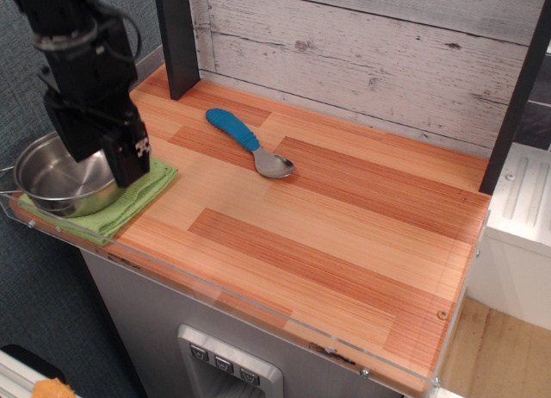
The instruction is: Move pot to the far side of table away from napkin
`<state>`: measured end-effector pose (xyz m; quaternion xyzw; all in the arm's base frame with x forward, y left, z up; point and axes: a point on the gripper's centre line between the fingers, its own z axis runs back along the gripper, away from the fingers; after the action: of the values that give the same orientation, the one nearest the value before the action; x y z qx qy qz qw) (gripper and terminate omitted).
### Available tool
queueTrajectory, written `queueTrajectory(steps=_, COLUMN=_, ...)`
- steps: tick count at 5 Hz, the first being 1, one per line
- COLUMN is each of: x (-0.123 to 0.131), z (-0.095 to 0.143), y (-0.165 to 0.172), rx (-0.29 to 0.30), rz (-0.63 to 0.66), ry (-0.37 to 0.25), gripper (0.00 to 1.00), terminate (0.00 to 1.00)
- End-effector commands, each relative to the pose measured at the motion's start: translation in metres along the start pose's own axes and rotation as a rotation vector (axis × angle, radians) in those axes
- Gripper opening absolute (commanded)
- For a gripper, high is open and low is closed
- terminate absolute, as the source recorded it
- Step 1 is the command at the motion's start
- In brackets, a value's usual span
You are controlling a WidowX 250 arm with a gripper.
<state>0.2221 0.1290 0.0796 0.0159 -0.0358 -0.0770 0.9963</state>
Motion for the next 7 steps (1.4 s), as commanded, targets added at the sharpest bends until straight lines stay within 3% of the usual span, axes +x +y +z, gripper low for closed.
queueTrajectory(steps=1, x=0.008, z=-0.018, y=0.031, rx=0.009, rz=0.022, ry=-0.038, gripper=1.0, terminate=0.0)
queueTrajectory(steps=3, x=0.012, z=-0.048, y=0.032, rx=0.052, rz=-0.012, ry=0.011, gripper=1.0, terminate=0.0)
queueTrajectory(steps=4, x=0.01, z=-0.044, y=0.034, rx=0.056, rz=0.0, ry=-0.011, gripper=1.0, terminate=0.0)
queueTrajectory(steps=5, x=0.009, z=-0.042, y=0.038, rx=0.053, rz=0.026, ry=-0.009, gripper=0.0, terminate=0.0)
queueTrajectory(steps=7, x=0.012, z=-0.035, y=0.037, rx=0.063, rz=0.025, ry=-0.001, gripper=0.0, terminate=0.0)
